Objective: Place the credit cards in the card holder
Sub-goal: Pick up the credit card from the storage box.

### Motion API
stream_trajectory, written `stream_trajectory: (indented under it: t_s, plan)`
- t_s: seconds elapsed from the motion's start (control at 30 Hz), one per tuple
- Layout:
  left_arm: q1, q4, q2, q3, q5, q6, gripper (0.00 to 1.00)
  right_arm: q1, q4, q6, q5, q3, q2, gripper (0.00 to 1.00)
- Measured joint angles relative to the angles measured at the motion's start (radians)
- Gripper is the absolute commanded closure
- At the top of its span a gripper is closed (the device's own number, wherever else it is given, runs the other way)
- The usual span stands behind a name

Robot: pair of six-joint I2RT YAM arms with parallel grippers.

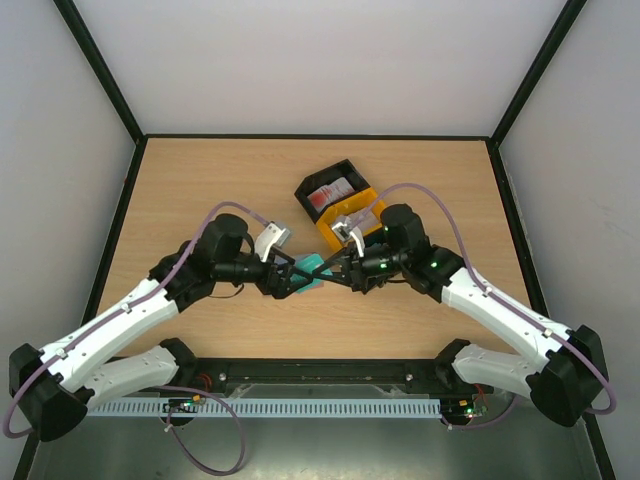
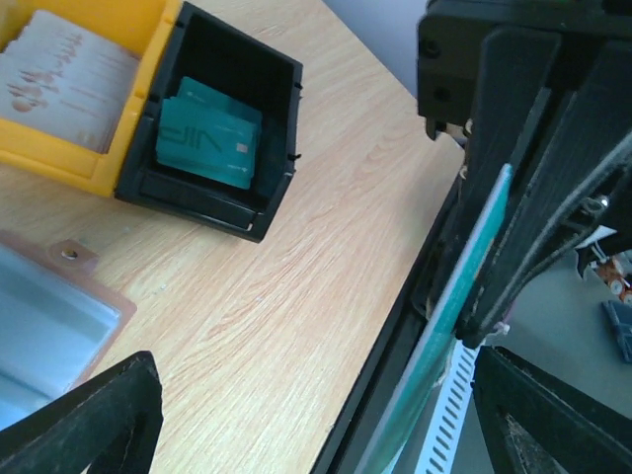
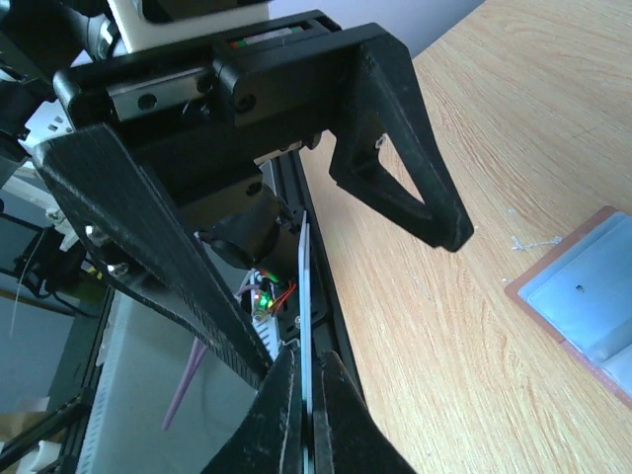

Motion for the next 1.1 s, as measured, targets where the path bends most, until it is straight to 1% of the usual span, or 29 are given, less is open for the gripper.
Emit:
stream_trajectory:
  t_s: [0.1, 0.3, 0.47, 0.5, 0.57, 0.6, 0.7, 0.73, 0.8, 0.83, 0.87, 0.9, 0.97, 1.1]
  plan:
    - [0.002, 0.008, 0.001, -0.013, 0.034, 0.015, 0.28, 0.0, 0.007, -0.005, -0.01, 0.0, 0.008, 0.98]
    - [0.002, 0.028, 0.001, -0.013, 0.095, 0.039, 0.54, 0.0, 0.018, -0.023, -0.048, -0.013, 0.016, 0.98]
    - [0.013, -0.008, 0.015, -0.003, 0.128, 0.089, 0.68, 0.0, 0.014, -0.043, -0.059, -0.013, 0.016, 0.98]
    - [0.018, -0.019, 0.019, 0.003, 0.137, 0.1, 0.73, 0.0, 0.012, -0.048, -0.058, -0.013, 0.016, 0.98]
    - [0.027, -0.042, 0.022, 0.015, 0.153, 0.12, 0.91, 0.0, 0.011, -0.059, -0.057, -0.013, 0.016, 0.98]
    - [0.031, -0.049, 0.021, 0.021, 0.161, 0.127, 0.96, 0.0, 0.011, -0.06, -0.055, -0.013, 0.016, 0.98]
    - [0.033, -0.058, 0.016, 0.034, 0.19, 0.127, 0.98, -0.004, 0.011, -0.074, -0.05, -0.013, 0.016, 0.98]
    - [0.034, -0.056, 0.013, 0.034, 0.197, 0.124, 0.98, -0.004, 0.015, -0.077, -0.051, -0.013, 0.015, 0.93]
    - [0.035, -0.051, 0.004, 0.034, 0.21, 0.111, 0.98, -0.003, 0.022, -0.079, -0.052, -0.013, 0.008, 0.81]
    - [0.034, -0.042, -0.002, 0.034, 0.215, 0.1, 0.98, -0.003, 0.029, -0.076, -0.049, -0.015, 0.003, 0.73]
    - [0.035, -0.027, -0.008, 0.032, 0.215, 0.087, 0.98, -0.003, 0.035, -0.073, -0.046, -0.018, -0.005, 0.59]
    - [0.037, -0.012, -0.014, 0.029, 0.214, 0.07, 0.98, -0.003, 0.041, -0.059, -0.044, -0.023, -0.011, 0.54]
    - [0.043, 0.042, -0.026, 0.019, 0.21, 0.016, 0.98, -0.002, 0.073, -0.035, -0.031, -0.04, -0.034, 0.51]
    - [0.046, 0.204, -0.034, -0.013, 0.184, -0.156, 0.97, 0.001, 0.193, 0.064, 0.062, -0.104, -0.103, 0.51]
